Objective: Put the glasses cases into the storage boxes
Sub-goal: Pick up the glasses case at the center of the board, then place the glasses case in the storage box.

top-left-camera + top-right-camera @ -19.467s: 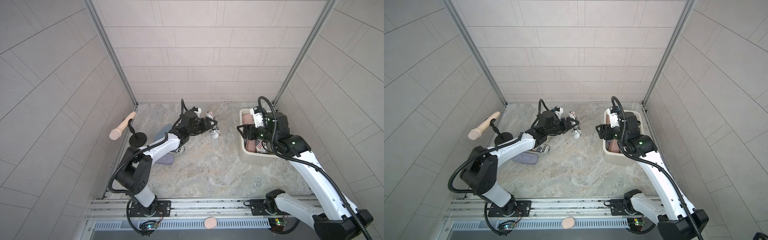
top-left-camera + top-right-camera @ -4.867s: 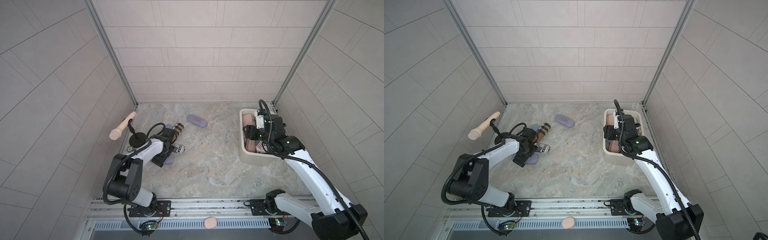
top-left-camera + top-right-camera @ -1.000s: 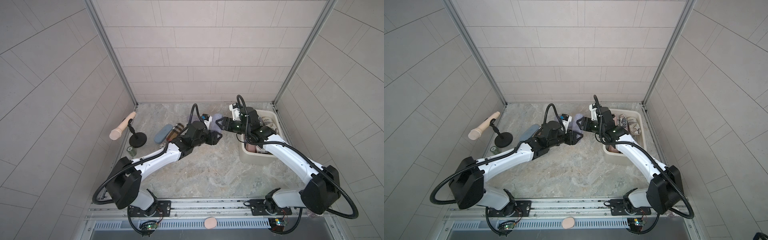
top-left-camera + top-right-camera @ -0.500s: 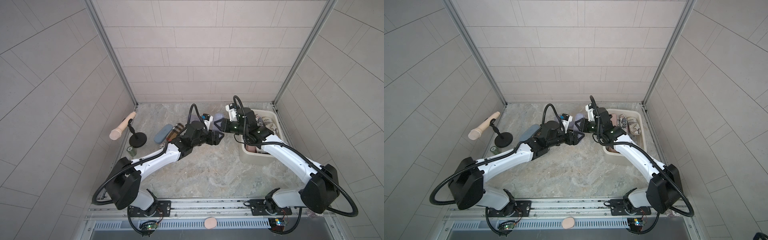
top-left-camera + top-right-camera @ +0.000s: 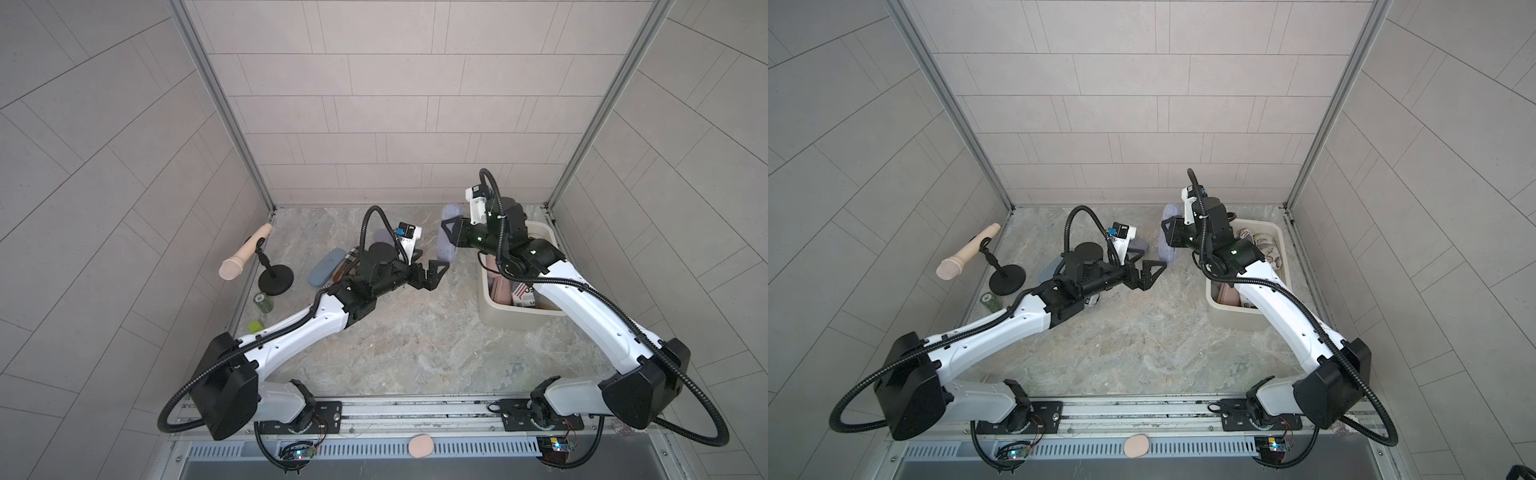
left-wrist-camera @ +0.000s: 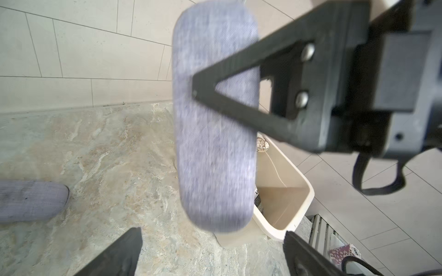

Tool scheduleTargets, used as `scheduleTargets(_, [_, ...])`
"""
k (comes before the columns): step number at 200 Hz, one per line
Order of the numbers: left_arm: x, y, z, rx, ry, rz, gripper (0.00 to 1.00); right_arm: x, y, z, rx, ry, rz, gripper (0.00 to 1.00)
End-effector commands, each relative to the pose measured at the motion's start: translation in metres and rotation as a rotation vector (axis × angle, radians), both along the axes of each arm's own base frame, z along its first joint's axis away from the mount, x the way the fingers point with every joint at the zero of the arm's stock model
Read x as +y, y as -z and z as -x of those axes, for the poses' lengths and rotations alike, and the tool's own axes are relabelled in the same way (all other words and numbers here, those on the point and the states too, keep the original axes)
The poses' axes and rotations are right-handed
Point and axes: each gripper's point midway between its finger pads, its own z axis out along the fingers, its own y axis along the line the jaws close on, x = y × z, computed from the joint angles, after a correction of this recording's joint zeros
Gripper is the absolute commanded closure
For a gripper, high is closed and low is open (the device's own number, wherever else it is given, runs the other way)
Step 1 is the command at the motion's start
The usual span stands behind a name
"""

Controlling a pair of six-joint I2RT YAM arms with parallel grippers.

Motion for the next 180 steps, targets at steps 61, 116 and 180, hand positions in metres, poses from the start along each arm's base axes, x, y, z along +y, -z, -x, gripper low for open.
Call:
scheduleTargets(61, [0.064,0.019,-0.040,0.024,-0.435,-0.140,0.00,-0.118,-0.019,0.026,-0.015,0.284,0.278,0.80])
scheduleTargets(116, [0.082,0.030,-0.050,0.059,-0.533,-0.213,0.00,-0.220,0.029,0.079,0.155,0.565,0.488,0.80])
scheduleTargets(180, [0.081,0.035,-0.051,0.079,-0.534,-0.211,0.00,-0.265,0.086,0.110,0.313,0.722,0.668,0.80])
